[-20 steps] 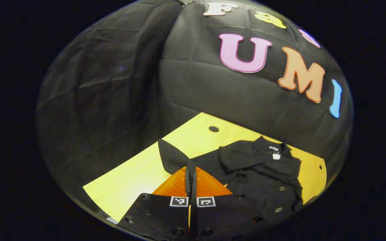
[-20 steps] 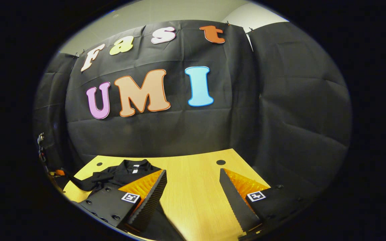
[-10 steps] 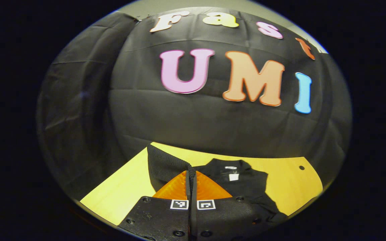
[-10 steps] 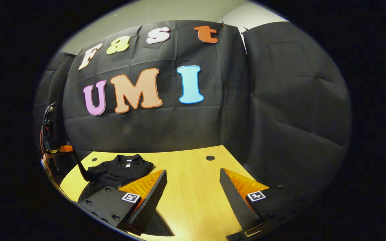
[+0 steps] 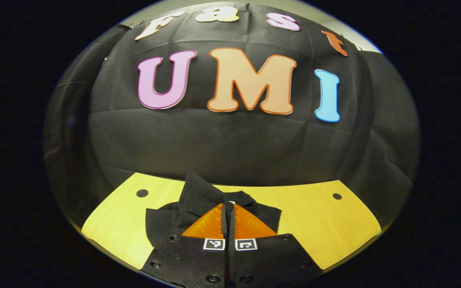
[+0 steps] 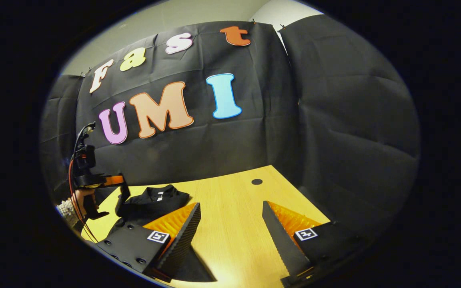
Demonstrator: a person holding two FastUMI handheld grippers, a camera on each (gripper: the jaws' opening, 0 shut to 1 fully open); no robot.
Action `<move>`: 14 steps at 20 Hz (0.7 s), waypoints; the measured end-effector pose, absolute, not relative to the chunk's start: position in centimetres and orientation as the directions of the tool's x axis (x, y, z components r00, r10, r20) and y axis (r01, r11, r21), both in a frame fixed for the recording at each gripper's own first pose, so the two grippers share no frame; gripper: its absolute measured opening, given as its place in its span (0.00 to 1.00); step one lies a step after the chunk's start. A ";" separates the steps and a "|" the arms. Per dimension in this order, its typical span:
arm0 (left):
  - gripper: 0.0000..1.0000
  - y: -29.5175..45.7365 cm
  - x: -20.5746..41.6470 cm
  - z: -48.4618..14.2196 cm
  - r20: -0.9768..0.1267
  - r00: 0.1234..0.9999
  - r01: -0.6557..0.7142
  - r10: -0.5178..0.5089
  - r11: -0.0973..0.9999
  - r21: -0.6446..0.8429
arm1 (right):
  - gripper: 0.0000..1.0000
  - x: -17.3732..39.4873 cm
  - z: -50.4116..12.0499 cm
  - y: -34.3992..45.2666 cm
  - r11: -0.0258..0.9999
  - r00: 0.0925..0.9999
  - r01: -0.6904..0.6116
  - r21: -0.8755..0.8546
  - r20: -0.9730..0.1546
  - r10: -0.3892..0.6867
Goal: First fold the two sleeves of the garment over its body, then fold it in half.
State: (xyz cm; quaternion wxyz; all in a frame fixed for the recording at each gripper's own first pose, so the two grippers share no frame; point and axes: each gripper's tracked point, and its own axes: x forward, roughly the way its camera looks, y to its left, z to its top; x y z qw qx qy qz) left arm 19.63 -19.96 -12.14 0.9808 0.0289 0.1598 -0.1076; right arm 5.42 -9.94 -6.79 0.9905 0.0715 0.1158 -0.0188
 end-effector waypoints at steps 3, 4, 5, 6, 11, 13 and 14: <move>0.00 -22.7 20.5 -13.8 -0.337 0.914 0.253 -0.227 0.967 0.035 | 0.98 5.6 -7.6 -9.8 0.988 0.967 0.039 0.150 -0.256 0.001; 0.00 -23.5 20.7 -14.3 -0.343 0.910 0.261 -0.233 0.965 0.038 | 0.98 5.6 -7.9 -9.7 0.987 0.964 0.036 0.155 -0.266 0.006; 0.00 -24.1 21.1 -14.8 -0.349 0.907 0.267 -0.237 0.963 0.038 | 0.98 5.6 -8.2 -9.7 0.986 0.962 0.035 0.160 -0.274 0.010; 0.00 -24.7 21.5 -15.3 -0.356 0.902 0.273 -0.243 0.961 0.036 | 0.98 5.6 -8.4 -9.8 0.986 0.960 0.034 0.164 -0.281 0.013; 0.00 -26.4 22.2 -19.4 -0.430 0.869 0.284 -0.243 0.958 0.032 | 0.98 5.5 -9.4 -10.0 0.986 0.948 0.032 0.165 -0.316 0.022; 0.00 -27.1 22.0 -20.9 -0.471 0.850 0.282 -0.236 0.959 0.028 | 0.98 5.7 -9.6 -10.0 0.986 0.946 0.032 0.166 -0.323 0.023; 0.00 -27.4 21.9 -21.4 -0.483 0.845 0.279 -0.230 0.960 0.031 | 0.98 5.6 -9.9 -10.0 0.985 0.944 0.031 0.168 -0.328 0.026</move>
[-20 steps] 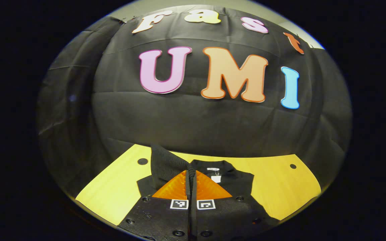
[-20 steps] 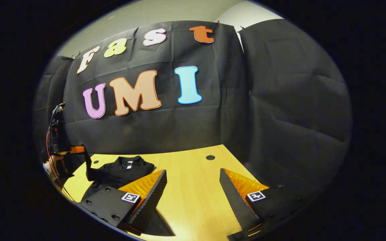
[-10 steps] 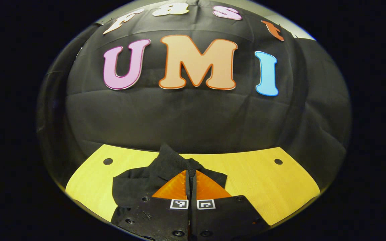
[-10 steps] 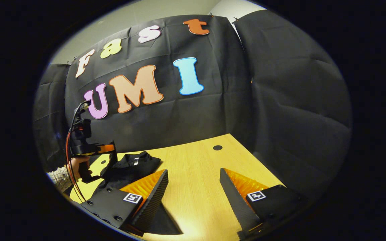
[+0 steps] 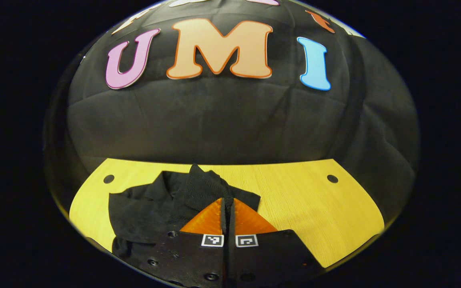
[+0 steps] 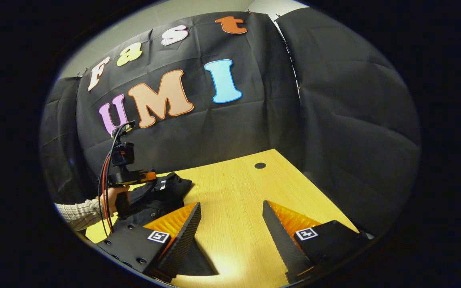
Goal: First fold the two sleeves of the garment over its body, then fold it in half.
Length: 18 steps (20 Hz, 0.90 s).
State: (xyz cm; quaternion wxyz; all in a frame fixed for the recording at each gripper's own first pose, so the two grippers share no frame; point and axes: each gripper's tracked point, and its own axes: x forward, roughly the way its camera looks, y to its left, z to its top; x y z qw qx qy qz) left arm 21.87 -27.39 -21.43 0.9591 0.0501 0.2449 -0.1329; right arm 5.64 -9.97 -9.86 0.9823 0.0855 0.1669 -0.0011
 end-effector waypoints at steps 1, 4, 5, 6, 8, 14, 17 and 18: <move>0.00 -27.7 21.7 -21.9 -0.492 0.841 0.278 -0.224 0.960 0.039 | 0.97 5.6 -10.1 -9.9 0.986 0.942 0.029 0.167 -0.335 0.029; 0.03 -29.3 21.1 -22.4 -0.492 0.832 0.307 -0.257 0.951 0.023 | 0.98 5.2 -11.0 -10.0 0.987 0.934 0.018 0.158 -0.355 0.040; 0.19 -29.9 20.9 -22.3 -0.487 0.828 0.325 -0.278 0.946 0.012 | 0.98 5.1 -11.1 -9.8 0.988 0.932 0.013 0.156 -0.360 0.045; 0.16 -30.5 20.7 -22.2 -0.485 0.820 0.349 -0.306 0.937 0.000 | 0.98 5.2 -11.5 -9.6 0.988 0.929 0.007 0.156 -0.367 0.052; 0.46 -31.4 20.5 -21.3 -0.468 0.821 0.376 -0.328 0.927 0.009 | 0.98 5.1 -12.1 -9.2 0.988 0.922 -0.008 0.155 -0.382 0.068; 0.90 -29.9 20.5 -13.1 -0.260 0.907 0.360 -0.332 0.930 0.068 | 0.98 4.2 -13.7 -6.9 0.987 0.901 -0.094 0.133 -0.410 0.142; 0.94 -27.2 20.0 -6.8 -0.097 0.945 0.322 -0.311 0.938 0.128 | 0.98 4.1 -13.7 -5.3 0.981 0.893 -0.154 0.121 -0.407 0.191; 0.91 -26.1 19.3 -5.1 -0.061 0.951 0.310 -0.305 0.939 0.146 | 0.98 4.0 -13.9 -4.8 0.978 0.890 -0.173 0.115 -0.407 0.205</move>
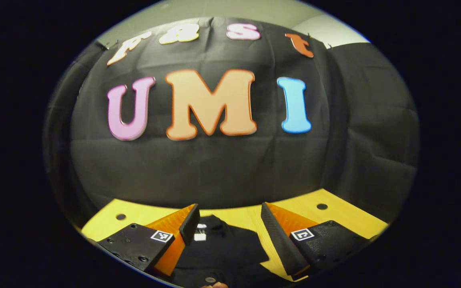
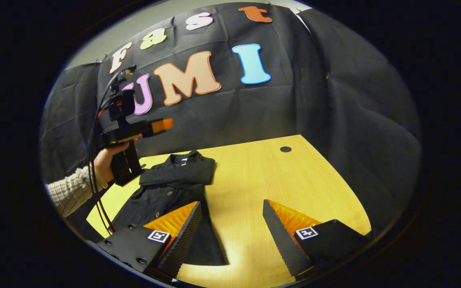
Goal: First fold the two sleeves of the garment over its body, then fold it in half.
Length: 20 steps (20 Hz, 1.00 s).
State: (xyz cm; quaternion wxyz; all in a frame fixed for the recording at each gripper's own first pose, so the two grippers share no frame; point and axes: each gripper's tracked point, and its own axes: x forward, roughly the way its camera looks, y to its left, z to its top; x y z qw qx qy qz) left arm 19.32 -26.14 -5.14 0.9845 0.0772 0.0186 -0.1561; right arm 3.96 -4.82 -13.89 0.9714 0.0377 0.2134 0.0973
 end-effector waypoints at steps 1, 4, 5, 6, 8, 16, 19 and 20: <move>0.91 -24.9 18.6 -3.8 -0.034 0.956 0.292 -0.290 0.943 0.161 | 0.98 3.9 -14.1 -4.3 0.976 0.885 -0.190 0.110 -0.410 0.219; 0.91 -20.1 16.0 -2.2 -0.013 0.975 0.223 -0.223 0.963 0.149 | 0.98 3.5 -14.7 -2.5 0.967 0.871 -0.232 0.107 -0.420 0.255; 0.94 -18.4 15.0 -1.9 -0.013 0.980 0.199 -0.199 0.971 0.132 | 0.98 3.3 -14.9 -1.7 0.964 0.867 -0.245 0.106 -0.421 0.267; 0.91 -16.6 14.3 -2.1 -0.011 0.985 0.170 -0.170 0.978 0.121 | 0.98 3.1 -15.1 -1.1 0.960 0.863 -0.259 0.103 -0.422 0.278; 0.93 -12.4 12.6 -3.1 -0.027 0.995 0.102 -0.100 0.986 0.135 | 0.98 2.7 -15.9 0.2 0.953 0.853 -0.288 0.091 -0.429 0.299; 0.94 -2.1 3.3 -12.1 -0.217 0.976 0.017 0.023 0.984 0.179 | 0.98 0.4 -19.8 4.8 0.923 0.806 -0.380 0.053 -0.470 0.359; 0.92 -0.3 -0.5 -15.7 -0.301 0.953 0.012 0.042 0.984 0.177 | 0.98 -0.4 -21.9 5.5 0.921 0.786 -0.388 0.047 -0.504 0.357; 0.92 0.1 -1.8 -17.0 -0.330 0.943 0.016 0.045 0.984 0.178 | 0.98 -0.6 -22.5 5.7 0.921 0.782 -0.387 0.044 -0.513 0.353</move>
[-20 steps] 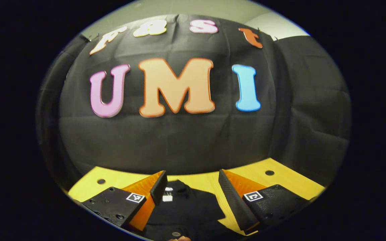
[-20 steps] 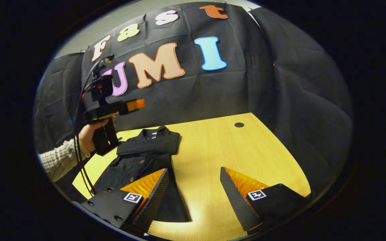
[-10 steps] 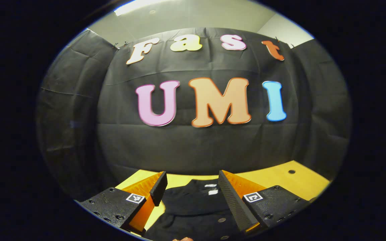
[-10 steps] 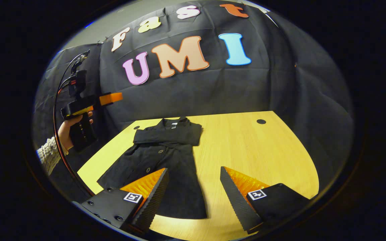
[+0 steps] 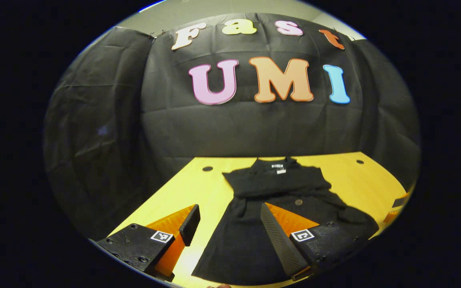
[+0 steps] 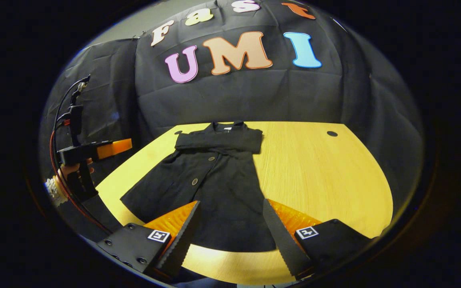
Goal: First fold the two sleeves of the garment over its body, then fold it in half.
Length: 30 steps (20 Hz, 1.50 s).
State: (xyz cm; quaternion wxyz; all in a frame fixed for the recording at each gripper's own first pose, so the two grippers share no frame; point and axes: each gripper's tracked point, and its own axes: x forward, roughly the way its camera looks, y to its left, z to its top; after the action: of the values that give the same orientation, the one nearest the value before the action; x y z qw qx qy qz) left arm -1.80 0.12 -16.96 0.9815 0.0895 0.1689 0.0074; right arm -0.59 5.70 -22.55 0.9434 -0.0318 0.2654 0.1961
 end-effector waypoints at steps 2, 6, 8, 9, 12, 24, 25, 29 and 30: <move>0.91 0.4 -3.6 -18.6 -0.371 0.928 0.024 0.039 0.986 0.166 | 0.98 -0.7 -23.5 5.7 0.924 0.776 -0.380 0.035 -0.532 0.339; 0.92 1.1 -6.5 -22.2 -0.450 0.892 0.031 0.039 0.988 0.148 | 0.98 -1.1 -25.2 5.7 0.932 0.766 -0.361 0.020 -0.563 0.309; 0.92 1.4 -7.8 -24.3 -0.495 0.868 0.038 0.038 0.989 0.144 | 0.98 -1.3 -26.1 5.5 0.938 0.763 -0.346 0.007 -0.579 0.286; 0.92 1.7 -8.6 -25.3 -0.525 0.850 0.040 0.042 0.989 0.144 | 0.98 -1.4 -26.5 5.5 0.941 0.761 -0.340 0.004 -0.587 0.277; 0.93 2.7 -10.4 -27.6 -0.596 0.801 0.040 0.054 0.989 0.144 | 0.98 -1.5 -27.7 5.6 0.948 0.751 -0.318 0.004 -0.610 0.254; 0.93 3.7 -12.2 -32.1 -0.677 0.733 0.060 0.060 0.987 0.151 | 0.98 -2.7 -32.0 6.1 0.967 0.696 -0.256 -0.008 -0.695 0.178; 0.94 3.8 -12.4 -32.3 -0.681 0.730 0.066 0.059 0.985 0.156 | 0.94 -2.8 -32.2 6.1 0.968 0.690 -0.251 -0.009 -0.703 0.172; 0.94 3.8 -12.3 -32.4 -0.672 0.739 0.069 0.046 0.987 0.144 | 0.98 -3.0 -32.3 6.4 0.965 0.700 -0.260 -0.048 -0.697 0.154; 0.94 3.8 -12.4 -32.5 -0.672 0.740 0.065 0.043 0.989 0.135 | 0.98 -3.2 -32.3 6.5 0.964 0.703 -0.260 -0.056 -0.695 0.149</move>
State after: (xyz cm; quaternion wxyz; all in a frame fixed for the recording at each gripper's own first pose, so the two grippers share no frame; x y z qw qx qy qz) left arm -12.43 3.82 -32.53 0.9296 0.0750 0.3608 -0.0061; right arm -3.16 6.53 -32.28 0.9198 -0.0752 0.3687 0.1113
